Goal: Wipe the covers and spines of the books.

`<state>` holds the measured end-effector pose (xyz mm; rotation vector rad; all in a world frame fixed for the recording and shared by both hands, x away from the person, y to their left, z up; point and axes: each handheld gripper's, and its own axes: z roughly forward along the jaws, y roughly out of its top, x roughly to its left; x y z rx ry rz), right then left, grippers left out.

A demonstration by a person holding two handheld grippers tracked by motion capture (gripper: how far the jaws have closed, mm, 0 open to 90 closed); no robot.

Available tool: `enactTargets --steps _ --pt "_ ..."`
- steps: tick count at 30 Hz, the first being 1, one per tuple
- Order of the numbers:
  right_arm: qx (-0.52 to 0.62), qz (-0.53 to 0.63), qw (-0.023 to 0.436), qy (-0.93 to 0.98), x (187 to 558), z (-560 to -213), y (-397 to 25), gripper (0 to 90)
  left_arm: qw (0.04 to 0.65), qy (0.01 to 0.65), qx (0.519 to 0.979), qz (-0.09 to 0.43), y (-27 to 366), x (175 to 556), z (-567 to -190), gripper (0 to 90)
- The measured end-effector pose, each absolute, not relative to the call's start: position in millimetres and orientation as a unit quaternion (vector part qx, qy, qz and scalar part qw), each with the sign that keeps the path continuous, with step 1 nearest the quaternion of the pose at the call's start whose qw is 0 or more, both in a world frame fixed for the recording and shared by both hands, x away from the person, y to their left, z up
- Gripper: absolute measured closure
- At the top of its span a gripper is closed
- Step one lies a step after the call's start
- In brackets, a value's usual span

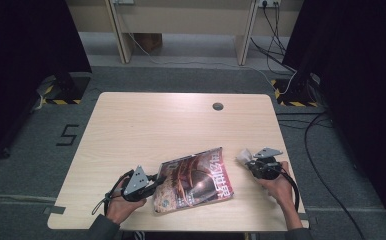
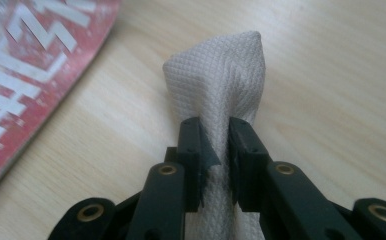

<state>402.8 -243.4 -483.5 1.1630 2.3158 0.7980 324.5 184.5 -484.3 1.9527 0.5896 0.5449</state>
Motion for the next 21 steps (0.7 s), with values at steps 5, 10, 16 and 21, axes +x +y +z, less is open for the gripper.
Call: enactTargets --steps 5,10,16,21 --pt "0.405 0.341 0.223 0.818 398 -460 -233 78.0 0.491 0.245 0.805 0.226 184 324 -484 82.1" --pt "0.361 0.37 0.223 0.826 397 -443 -199 77.9 0.491 0.245 0.805 0.228 183 324 -485 82.2" --pt "0.311 0.374 0.218 0.846 403 -436 -152 77.9 0.49 0.242 0.805 0.231 183 324 -485 82.0" --pt "0.287 0.368 0.211 0.859 415 -437 -122 78.0 0.489 0.237 0.806 0.235 183 323 -484 82.1"
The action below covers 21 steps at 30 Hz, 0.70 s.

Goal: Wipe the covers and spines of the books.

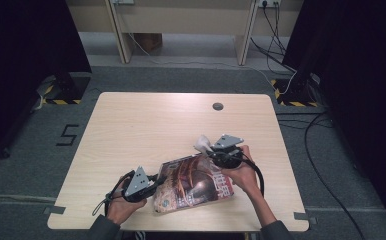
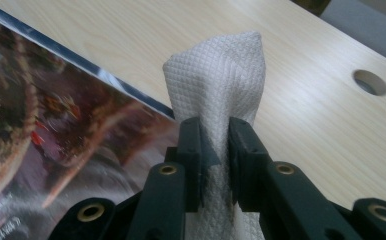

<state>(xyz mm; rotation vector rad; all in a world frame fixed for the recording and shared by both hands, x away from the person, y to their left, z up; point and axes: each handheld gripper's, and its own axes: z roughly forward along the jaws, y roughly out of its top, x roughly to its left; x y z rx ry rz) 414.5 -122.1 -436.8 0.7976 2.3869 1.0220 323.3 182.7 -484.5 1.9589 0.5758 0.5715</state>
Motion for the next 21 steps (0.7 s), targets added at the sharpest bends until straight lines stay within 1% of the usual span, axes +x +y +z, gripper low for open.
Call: enactTargets --steps 5,16,21 --pt "0.257 0.368 0.208 0.869 410 -433 -98 78.2 0.484 0.236 0.809 0.237 182 323 -485 81.8" --pt "0.182 0.402 0.202 0.874 376 -407 -49 78.1 0.481 0.24 0.808 0.24 181 323 -486 81.0" --pt "0.151 0.409 0.206 0.876 364 -398 -31 78.0 0.48 0.241 0.808 0.241 182 323 -486 80.4"
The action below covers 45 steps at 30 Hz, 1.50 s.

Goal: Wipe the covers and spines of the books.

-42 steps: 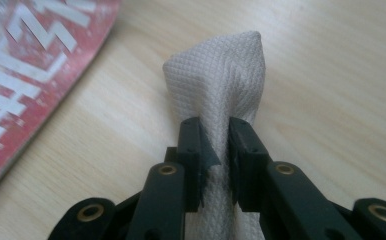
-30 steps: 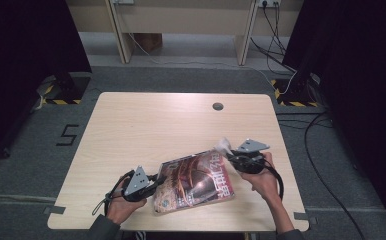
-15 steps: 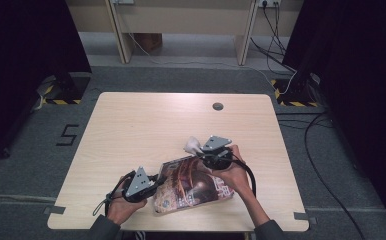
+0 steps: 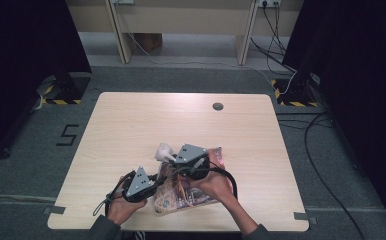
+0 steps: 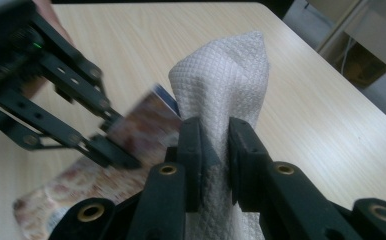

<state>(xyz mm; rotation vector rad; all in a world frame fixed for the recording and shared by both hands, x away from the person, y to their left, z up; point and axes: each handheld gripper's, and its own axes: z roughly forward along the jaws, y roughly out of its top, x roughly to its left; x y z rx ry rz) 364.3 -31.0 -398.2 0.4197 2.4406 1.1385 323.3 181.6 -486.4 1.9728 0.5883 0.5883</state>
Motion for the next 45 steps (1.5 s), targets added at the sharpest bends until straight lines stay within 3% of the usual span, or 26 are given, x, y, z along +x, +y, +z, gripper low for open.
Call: enactTargets --steps 7,20,31,45 --pt "0.129 0.41 0.213 0.877 353 -392 -20 77.9 0.479 0.24 0.809 0.244 180 323 -486 80.5" --pt "0.159 0.387 0.219 0.881 370 -401 -41 78.1 0.478 0.236 0.81 0.246 180 322 -485 80.1" --pt "0.105 0.397 0.232 0.882 345 -387 -17 78.1 0.476 0.233 0.81 0.25 178 321 -485 80.3" --pt "0.165 0.368 0.223 0.887 377 -406 -50 78.2 0.472 0.227 0.814 0.253 178 320 -484 79.7"
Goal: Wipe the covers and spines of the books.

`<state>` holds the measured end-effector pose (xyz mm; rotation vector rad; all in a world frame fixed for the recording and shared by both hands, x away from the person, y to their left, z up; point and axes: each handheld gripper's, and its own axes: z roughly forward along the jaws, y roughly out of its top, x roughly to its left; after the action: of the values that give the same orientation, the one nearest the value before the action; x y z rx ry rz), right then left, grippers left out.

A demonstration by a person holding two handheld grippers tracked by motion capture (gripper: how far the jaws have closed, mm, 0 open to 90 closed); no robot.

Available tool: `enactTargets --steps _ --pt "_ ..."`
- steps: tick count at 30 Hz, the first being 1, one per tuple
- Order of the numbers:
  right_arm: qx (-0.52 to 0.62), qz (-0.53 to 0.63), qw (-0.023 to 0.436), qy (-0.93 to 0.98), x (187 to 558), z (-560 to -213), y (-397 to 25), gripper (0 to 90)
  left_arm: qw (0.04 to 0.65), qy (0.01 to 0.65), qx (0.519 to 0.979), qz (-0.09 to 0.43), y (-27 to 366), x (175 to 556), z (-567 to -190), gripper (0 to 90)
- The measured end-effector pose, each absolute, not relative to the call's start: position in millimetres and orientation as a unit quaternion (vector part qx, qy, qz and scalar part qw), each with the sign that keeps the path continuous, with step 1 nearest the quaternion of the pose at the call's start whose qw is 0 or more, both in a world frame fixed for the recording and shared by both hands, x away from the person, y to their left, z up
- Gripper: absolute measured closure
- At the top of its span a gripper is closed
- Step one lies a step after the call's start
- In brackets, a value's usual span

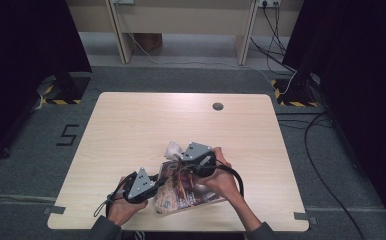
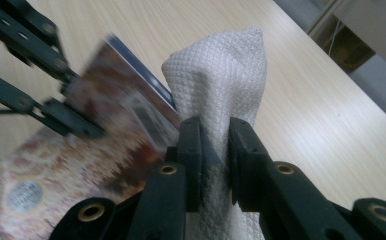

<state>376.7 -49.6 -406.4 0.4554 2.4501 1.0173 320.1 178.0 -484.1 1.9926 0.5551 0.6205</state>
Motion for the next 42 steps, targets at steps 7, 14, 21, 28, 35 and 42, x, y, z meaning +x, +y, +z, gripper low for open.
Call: enactTargets --steps 7,14,21,28,35,42 --pt "0.2 0.347 0.218 0.89 396 -419 -71 78.2 0.467 0.222 0.816 0.258 177 320 -484 79.3" --pt "0.229 0.32 0.229 0.89 410 -430 -87 78.3 0.466 0.218 0.817 0.262 176 318 -482 79.2" --pt "0.263 0.306 0.221 0.888 425 -443 -107 78.2 0.466 0.214 0.816 0.266 175 317 -482 79.2" --pt "0.294 0.282 0.223 0.885 444 -457 -125 78.2 0.466 0.215 0.816 0.266 175 318 -482 79.1" --pt "0.31 0.269 0.224 0.884 450 -463 -134 78.2 0.466 0.213 0.816 0.267 175 317 -481 79.1" --pt "0.326 0.261 0.223 0.881 457 -470 -143 78.1 0.465 0.211 0.817 0.267 175 316 -481 79.0"
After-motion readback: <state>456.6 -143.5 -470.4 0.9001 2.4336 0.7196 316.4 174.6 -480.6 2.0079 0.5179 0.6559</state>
